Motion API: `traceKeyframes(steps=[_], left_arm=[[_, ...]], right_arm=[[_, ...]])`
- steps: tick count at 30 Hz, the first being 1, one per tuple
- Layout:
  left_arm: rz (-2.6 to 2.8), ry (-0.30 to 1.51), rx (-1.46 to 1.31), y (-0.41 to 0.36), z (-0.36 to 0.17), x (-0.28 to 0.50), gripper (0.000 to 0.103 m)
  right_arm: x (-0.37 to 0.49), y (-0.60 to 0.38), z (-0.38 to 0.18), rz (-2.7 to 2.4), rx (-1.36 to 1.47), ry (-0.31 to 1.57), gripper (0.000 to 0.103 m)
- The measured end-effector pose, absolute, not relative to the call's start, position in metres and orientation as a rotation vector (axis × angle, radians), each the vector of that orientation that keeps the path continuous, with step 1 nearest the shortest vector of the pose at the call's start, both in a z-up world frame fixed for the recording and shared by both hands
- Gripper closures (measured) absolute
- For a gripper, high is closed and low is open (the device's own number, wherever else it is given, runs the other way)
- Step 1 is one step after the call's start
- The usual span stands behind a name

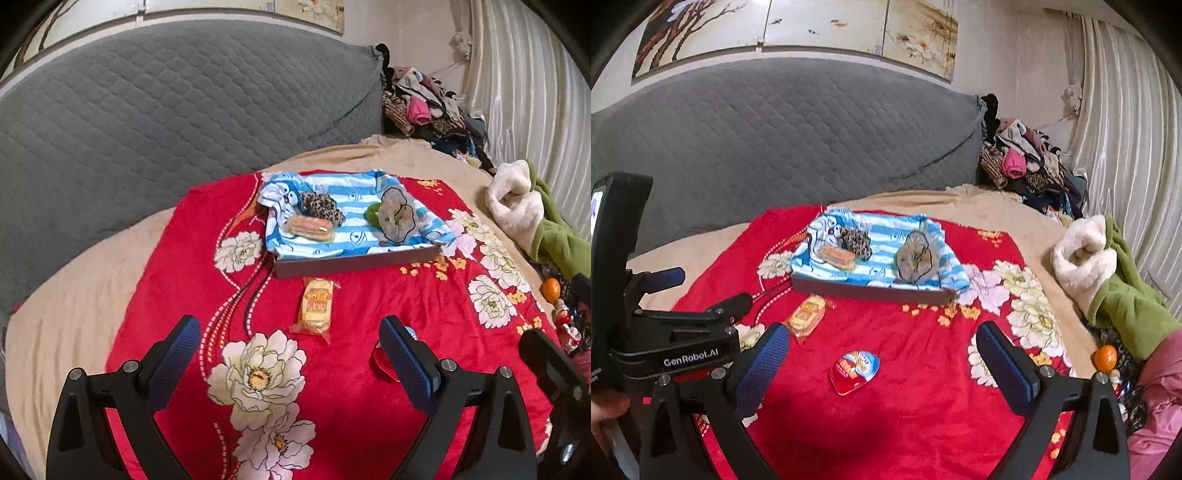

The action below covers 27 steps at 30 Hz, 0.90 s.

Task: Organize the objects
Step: 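Move both open tools toward the wrapped cake and Kinder egg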

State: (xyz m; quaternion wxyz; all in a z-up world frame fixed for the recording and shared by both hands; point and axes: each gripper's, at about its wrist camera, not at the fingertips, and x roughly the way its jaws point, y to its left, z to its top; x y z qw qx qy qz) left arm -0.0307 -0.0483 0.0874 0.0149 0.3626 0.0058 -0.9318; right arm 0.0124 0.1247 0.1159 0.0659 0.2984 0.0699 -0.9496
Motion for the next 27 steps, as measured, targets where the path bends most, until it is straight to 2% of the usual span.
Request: traceKeyframes(steps=[12,27], left_arm=[[-2.88,0.008,1.199,-0.047,0.045,-0.057,0.006],[-2.866,0.001,1.255,-0.041,0.014,-0.084,0.006]], right_arm=[[0.0,0.124,0.067,-2.838,1.022,0.2,0.001],[-0.018,0.122,0.036,-2.816,1.094,0.175,0.001]])
